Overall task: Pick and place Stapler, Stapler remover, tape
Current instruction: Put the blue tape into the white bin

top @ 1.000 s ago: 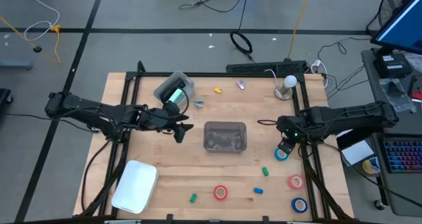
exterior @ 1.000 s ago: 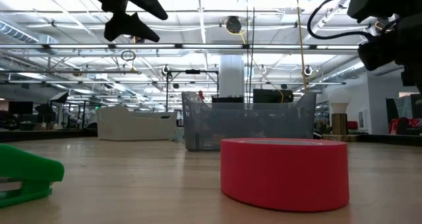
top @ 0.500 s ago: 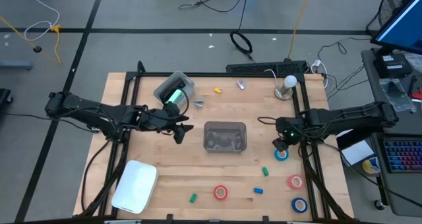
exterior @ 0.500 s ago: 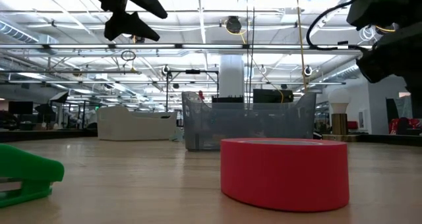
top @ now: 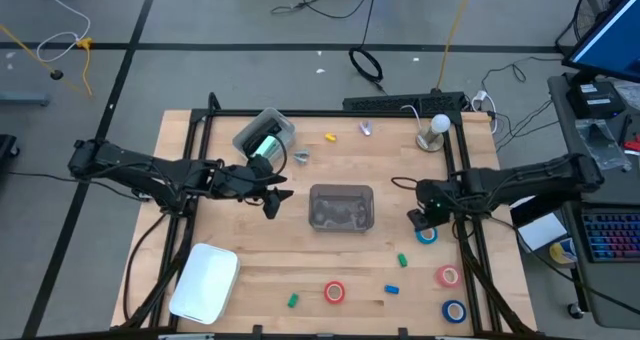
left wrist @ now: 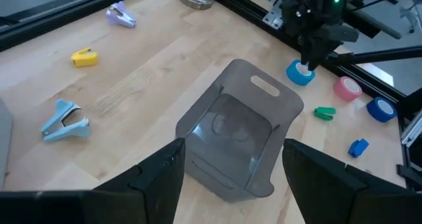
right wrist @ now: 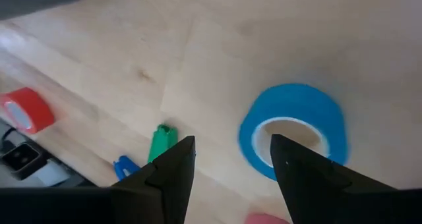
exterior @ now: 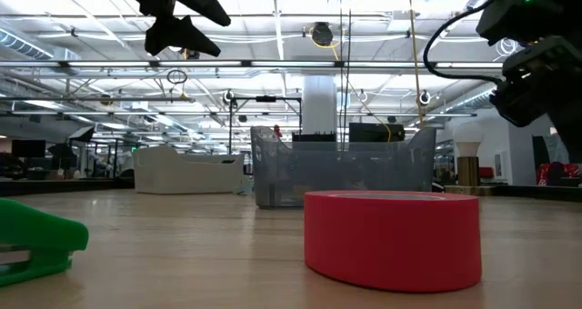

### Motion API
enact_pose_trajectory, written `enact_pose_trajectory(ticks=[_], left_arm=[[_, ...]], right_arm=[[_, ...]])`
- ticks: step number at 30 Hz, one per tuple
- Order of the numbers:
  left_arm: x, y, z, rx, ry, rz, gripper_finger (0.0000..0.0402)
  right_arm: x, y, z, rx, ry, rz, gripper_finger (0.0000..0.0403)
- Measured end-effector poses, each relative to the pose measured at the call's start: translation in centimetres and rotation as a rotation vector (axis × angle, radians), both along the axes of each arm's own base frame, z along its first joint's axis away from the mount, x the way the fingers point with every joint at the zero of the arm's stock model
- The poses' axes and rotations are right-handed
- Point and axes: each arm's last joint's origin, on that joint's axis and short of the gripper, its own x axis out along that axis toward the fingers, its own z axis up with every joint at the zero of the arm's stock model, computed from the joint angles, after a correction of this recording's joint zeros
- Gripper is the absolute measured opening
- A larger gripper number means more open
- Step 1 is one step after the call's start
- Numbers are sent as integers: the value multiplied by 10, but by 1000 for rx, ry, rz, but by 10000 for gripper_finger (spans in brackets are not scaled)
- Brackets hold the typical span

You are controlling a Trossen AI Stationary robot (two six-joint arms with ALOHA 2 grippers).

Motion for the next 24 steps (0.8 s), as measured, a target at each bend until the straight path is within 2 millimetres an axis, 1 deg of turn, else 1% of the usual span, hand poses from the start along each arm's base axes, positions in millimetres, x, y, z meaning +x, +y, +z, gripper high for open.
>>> enact_pose_trajectory(ticks=[3,9,16,19,24], left_arm=[[0,0,0,0,1,0,253],[0,1,0,14,8,-6,253],[0,6,0,19,9,14,253],[0,8,0,19,9,22,253],[1,8,0,18,3,22,253]], right_arm=[[0,4,-8,37,24,-5,189],[-5,9,-29,52,104,-40,187],[-1,12,-46,89,62,-86,184],[0,13,-50,98,66,-88,165],[2,14,-51,105,46,-79,98]])
